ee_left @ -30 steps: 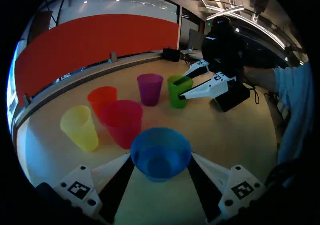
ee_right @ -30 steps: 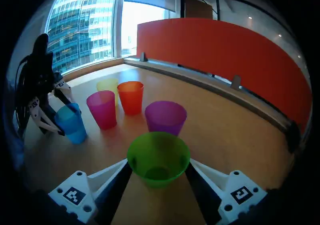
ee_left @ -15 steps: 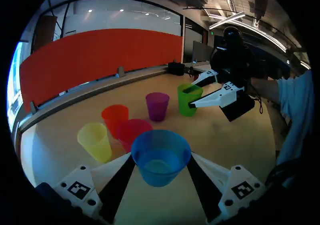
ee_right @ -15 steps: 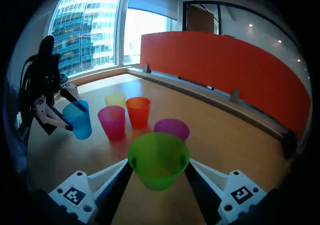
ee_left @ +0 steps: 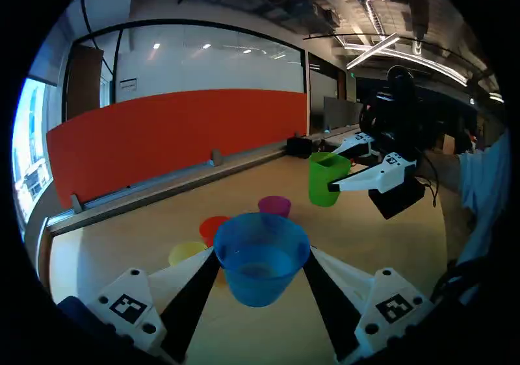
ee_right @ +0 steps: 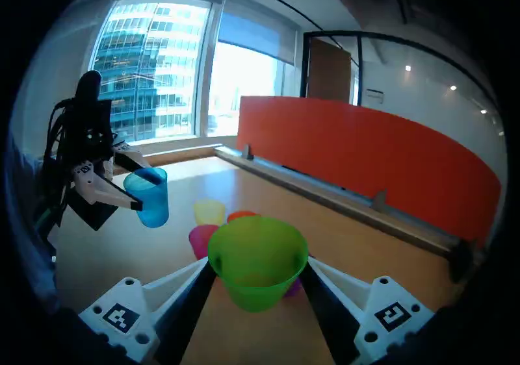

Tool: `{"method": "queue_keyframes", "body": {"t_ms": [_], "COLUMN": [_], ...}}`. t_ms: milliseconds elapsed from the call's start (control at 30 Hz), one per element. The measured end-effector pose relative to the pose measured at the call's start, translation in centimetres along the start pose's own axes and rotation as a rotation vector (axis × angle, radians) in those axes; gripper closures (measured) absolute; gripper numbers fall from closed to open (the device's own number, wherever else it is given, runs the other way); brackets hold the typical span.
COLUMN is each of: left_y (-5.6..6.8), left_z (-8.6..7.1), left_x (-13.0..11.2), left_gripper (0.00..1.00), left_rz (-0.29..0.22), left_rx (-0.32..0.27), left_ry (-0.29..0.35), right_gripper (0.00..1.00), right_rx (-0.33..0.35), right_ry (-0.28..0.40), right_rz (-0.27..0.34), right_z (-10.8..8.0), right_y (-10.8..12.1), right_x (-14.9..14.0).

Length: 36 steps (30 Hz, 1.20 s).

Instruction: Pour water

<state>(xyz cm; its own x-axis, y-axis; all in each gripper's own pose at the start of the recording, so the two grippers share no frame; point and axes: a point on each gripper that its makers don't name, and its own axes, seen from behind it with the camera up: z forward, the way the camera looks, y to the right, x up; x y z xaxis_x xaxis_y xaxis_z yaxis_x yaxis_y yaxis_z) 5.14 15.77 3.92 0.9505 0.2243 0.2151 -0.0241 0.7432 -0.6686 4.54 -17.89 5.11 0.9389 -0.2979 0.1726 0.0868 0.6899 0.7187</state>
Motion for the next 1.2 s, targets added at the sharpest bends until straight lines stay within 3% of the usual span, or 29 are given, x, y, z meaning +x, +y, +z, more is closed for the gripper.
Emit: {"method": "queue_keyframes", "body": {"t_ms": [300, 600, 1200], "left_y": [-1.5, -2.8, -2.7], "left_z": [-2.3, -4.0, -5.1], "left_x": [4.3, 7.8, 10.3], "left_gripper": [0.14, 0.14, 0.14], "left_rz": [0.012, -0.011, -0.038], "left_rx": [0.044, 0.071, 0.067], "left_ry": [0.086, 0.159, 0.207], "right_gripper": [0.11, 0.11, 0.1], "right_rx": [0.0, 0.005, 0.023], "right_ry": [0.117, 0.208, 0.266], "right_rz": [0.007, 0.019, 0.014], "right_z": [-0.8, -1.0, -1.3], "right_y": [-1.9, -3.5, -5.5], "right_x": [5.1, 8.8, 10.7]}}
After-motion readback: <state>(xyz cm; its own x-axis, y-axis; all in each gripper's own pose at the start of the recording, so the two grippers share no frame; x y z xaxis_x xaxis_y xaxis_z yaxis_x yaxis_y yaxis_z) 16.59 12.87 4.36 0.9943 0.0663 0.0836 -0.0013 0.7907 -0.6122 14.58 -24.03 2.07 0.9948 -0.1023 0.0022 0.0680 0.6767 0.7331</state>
